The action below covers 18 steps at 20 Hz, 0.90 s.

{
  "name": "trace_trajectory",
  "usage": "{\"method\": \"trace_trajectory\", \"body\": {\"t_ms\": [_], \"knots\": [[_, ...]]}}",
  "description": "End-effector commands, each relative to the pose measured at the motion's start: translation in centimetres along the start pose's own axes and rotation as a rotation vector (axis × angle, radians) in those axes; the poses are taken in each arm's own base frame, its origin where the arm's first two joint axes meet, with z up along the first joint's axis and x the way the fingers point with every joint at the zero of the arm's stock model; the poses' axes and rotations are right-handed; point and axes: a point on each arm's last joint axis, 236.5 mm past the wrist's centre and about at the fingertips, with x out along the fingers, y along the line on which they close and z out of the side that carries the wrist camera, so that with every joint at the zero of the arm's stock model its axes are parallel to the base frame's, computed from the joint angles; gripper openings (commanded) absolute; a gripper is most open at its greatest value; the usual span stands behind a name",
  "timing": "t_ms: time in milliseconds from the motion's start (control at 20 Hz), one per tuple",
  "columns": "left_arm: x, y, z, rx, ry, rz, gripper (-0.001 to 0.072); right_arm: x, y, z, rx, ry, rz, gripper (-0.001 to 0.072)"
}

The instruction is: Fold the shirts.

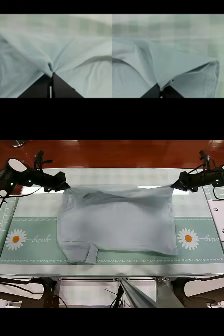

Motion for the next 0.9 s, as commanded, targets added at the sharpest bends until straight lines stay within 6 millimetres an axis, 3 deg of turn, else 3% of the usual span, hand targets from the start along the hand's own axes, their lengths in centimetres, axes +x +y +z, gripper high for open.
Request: {"method": "trace_trajectory", "body": {"t_ms": [0, 100, 450, 500, 550, 600, 750, 850], "knots": [[-0.6, 3.2, -6.0, 0.03, 0.272, 0.065, 0.0021, 0.0, -3.5, -4.6, 0.015, 0.19, -0.129, 0.0026], [-0.2, 4.3, -7.3, 0.026, 0.333, 0.09, 0.0021, 0.1, -5.5, -5.5, 0.051, 0.215, -0.208, 0.0026], [1.6, 5.3, -9.5, -0.017, 0.435, 0.085, 0.0022, 1.5, -5.9, -6.9, 0.073, 0.245, -0.194, 0.0026], [1.7, 5.4, -9.5, -0.018, 0.436, 0.085, 0.0057, 1.8, -5.9, -7.0, 0.081, 0.252, -0.185, 0.0028], [1.6, 5.4, -9.5, -0.019, 0.436, 0.085, 0.0272, 2.2, -5.8, -7.1, 0.097, 0.257, -0.171, 0.0197], [1.4, 5.3, -9.9, -0.031, 0.456, 0.084, 0.0714, 2.5, -5.6, -7.3, 0.113, 0.264, -0.159, 0.0601], [0.4, 5.0, -11.3, -0.041, 0.521, 0.078, 0.0707, 2.3, -6.0, -7.6, 0.141, 0.275, -0.179, 0.0624], [-1.5, 6.2, -12.2, -0.028, 0.563, 0.138, 0.0707, 0.6, -6.6, -8.8, 0.153, 0.32, -0.217, 0.0623]]}}
